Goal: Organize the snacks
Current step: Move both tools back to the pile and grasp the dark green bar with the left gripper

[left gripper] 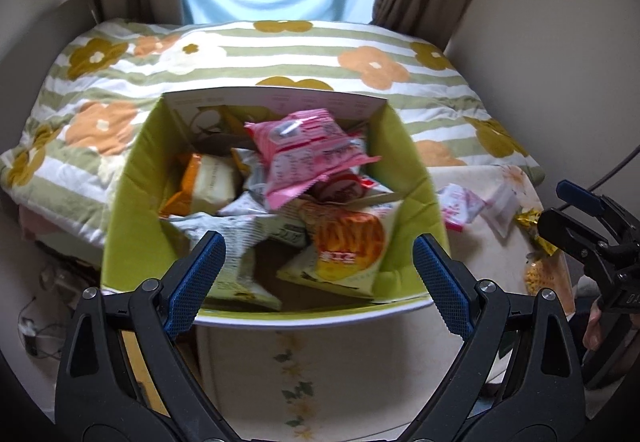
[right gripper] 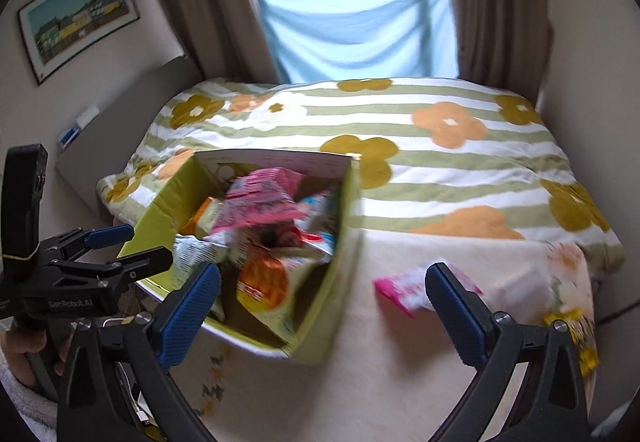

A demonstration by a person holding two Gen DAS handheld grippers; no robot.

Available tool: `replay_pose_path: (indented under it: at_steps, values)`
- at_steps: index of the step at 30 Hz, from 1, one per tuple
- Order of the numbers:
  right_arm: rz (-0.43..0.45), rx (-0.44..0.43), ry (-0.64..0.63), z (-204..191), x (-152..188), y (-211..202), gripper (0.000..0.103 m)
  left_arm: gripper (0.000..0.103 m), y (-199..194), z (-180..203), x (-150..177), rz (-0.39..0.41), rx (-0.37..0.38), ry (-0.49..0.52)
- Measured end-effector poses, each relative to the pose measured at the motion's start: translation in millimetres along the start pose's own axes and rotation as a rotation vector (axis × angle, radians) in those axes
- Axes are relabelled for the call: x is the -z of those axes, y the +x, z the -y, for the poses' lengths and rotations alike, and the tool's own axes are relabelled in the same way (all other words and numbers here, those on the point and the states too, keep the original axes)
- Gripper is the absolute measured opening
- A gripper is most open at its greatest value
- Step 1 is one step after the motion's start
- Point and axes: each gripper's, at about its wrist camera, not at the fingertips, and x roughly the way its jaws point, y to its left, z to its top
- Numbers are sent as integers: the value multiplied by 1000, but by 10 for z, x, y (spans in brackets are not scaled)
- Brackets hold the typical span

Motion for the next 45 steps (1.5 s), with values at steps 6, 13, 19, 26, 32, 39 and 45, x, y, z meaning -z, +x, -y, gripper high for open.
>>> replay_pose_path:
  at_steps: [6,13,19,26,32,39,45]
  values:
    - [4,56,-10,521,285,-430,102,94,2,637,180,4,-1,-1]
    - [-21,99,-41,1159,702,-891,102,94,57,1573,506,-23,27,-7]
    - [-46,129,-73,1626,1039,-1142,102,94,197,2247,876,-47,45,-34]
    - [-90,137,-60,2095,1277,-1175,102,94,407,2706,1370,-94,29,-73]
    - [-161,155,-83,2280,1546,-952,102,94,772,2938,1738,-158,-1,-59]
    - [-229,141,-107,2367,1812,-574,102,80,1225,3093,2082,-237,-5,-37]
    - [-258,137,-143,2376,1956,-371,102,76,1353,3099,2149,-211,-36,-54]
